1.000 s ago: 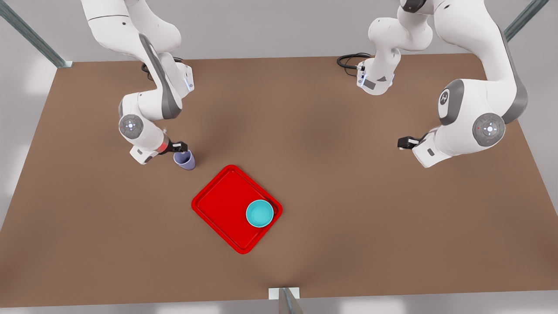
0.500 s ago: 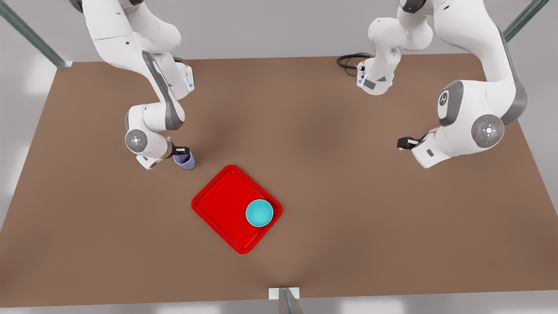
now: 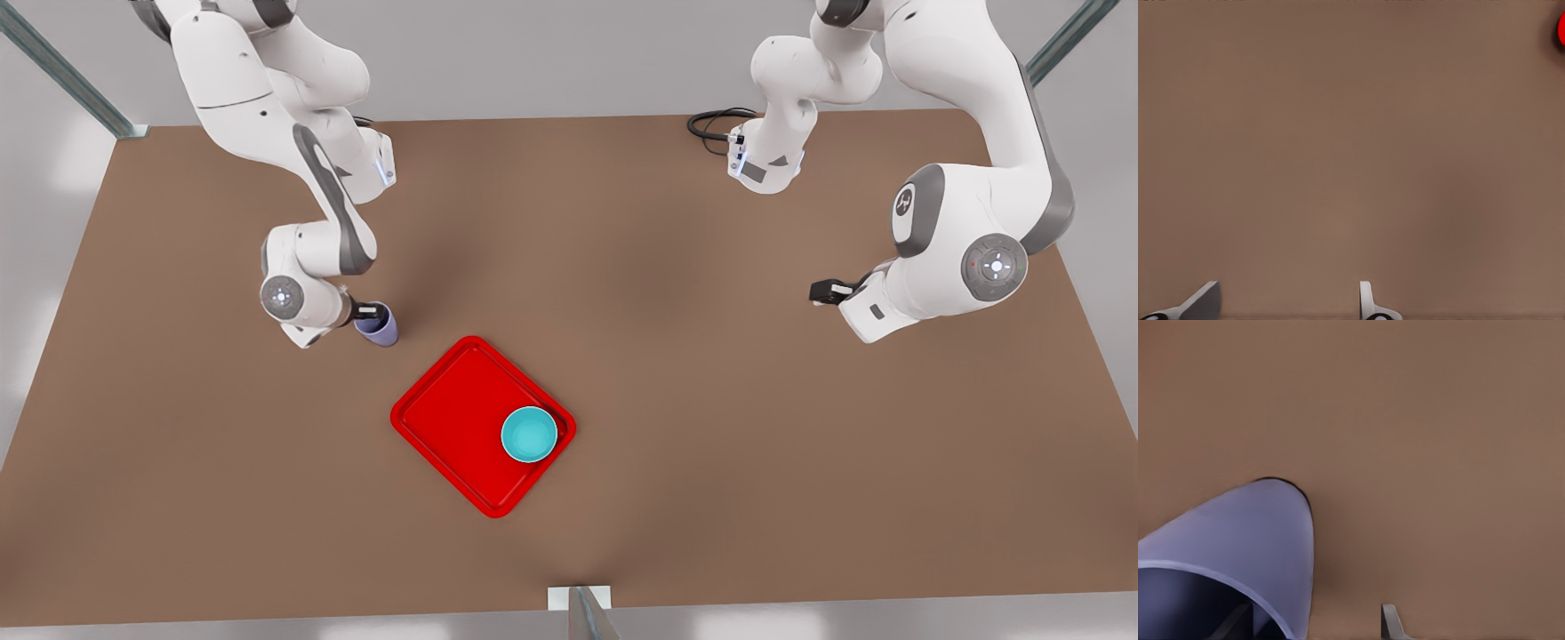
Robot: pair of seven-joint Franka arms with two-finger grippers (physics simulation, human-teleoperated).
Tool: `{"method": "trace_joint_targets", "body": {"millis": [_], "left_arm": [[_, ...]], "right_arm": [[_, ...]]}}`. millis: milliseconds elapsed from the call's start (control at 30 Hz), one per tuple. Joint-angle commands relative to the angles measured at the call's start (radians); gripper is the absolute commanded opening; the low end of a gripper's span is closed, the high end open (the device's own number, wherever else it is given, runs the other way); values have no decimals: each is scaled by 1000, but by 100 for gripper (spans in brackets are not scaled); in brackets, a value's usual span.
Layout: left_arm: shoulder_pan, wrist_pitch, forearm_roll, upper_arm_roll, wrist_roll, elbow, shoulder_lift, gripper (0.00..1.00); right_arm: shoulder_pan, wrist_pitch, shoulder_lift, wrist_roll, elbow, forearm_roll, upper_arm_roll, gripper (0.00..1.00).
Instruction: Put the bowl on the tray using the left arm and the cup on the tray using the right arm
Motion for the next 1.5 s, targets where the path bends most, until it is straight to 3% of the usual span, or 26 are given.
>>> {"method": "trace_joint_targets", "body": {"millis": [0, 67, 633, 767, 1067, 1300, 1467], "left_arm": [[0, 0, 0, 1, 0, 0, -1, 100], [0, -5, 0, 1, -2, 0, -1, 100], [0, -3, 0, 0, 0, 0, 5, 100], [0, -5, 1, 0, 0, 0, 4, 100], [0, -5, 0, 1, 0, 0, 4, 100], [0, -5, 1, 0, 0, 0, 4, 100], [0, -5, 1, 0, 0, 0, 5, 100]], "right_arm": [[2, 9, 4, 0, -1, 0, 1, 71], [0, 6, 9, 0, 1, 0, 1, 21], [6, -111, -25, 3, 77, 9, 7, 21], [2, -284, 12, 5, 281, 9, 5, 21], [17, -332, 225, 31, 625, 23, 10, 21], [16, -367, 343, 90, 855, 48, 96, 21], [31, -358, 421, 95, 897, 40, 149, 21]]}}
